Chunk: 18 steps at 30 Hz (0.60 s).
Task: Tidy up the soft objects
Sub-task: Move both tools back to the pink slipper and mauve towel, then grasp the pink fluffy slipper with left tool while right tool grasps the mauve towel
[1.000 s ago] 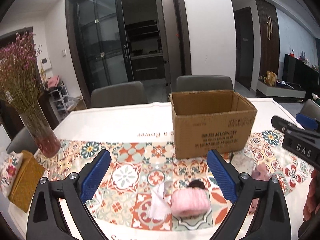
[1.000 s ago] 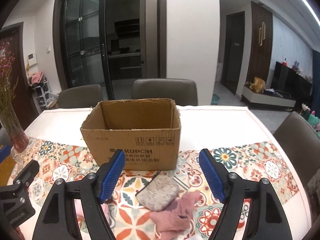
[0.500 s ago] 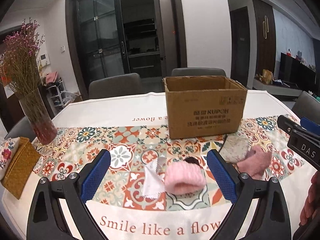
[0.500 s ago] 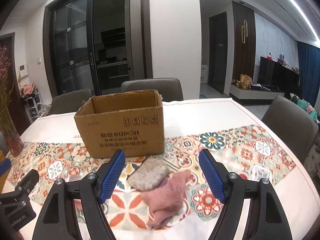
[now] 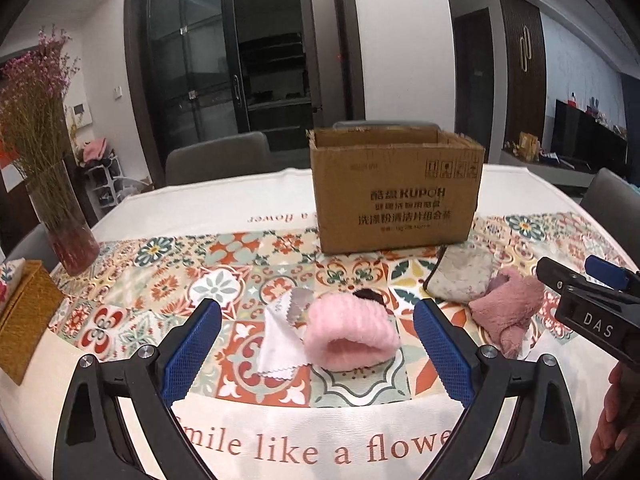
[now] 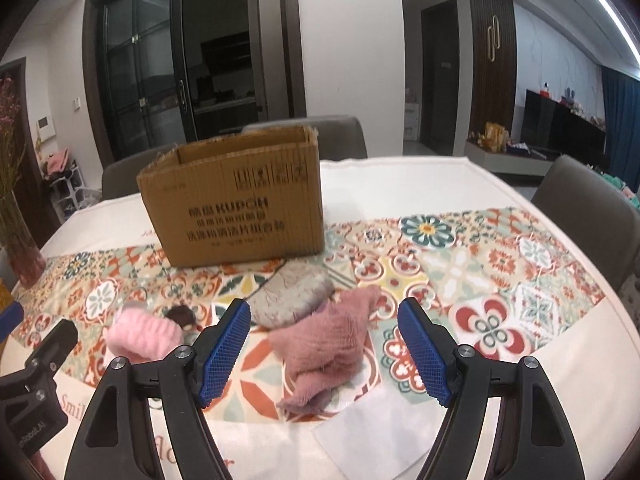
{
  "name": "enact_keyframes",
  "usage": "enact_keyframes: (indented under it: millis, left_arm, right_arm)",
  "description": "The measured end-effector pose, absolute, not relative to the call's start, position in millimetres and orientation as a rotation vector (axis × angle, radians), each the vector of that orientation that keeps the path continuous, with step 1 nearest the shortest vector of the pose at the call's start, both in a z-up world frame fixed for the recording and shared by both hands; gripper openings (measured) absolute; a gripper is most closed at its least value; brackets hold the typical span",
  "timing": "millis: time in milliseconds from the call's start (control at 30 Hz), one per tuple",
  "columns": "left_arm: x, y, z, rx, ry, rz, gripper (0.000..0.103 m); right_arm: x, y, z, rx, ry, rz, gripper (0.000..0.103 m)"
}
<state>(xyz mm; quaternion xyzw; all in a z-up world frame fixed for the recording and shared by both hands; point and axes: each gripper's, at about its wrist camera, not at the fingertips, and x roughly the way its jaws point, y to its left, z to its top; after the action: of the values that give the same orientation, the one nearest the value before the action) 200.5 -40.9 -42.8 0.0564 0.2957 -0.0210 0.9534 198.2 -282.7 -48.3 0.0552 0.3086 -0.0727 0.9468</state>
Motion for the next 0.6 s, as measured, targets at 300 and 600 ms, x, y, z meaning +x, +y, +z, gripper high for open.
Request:
enact_keyframes:
  millis: [300,600]
  left_arm:
    - [228,-46,-71,0.101,0.672,-0.047,0.097]
    - [250,-49,-94,0.084,0.733,-0.048,0.082]
  right_arm:
    - [220,-287,-78,0.115,0.71,-0.135,0.077]
    - [242,-292,-102,0.141,0.787,-0.153,0.077]
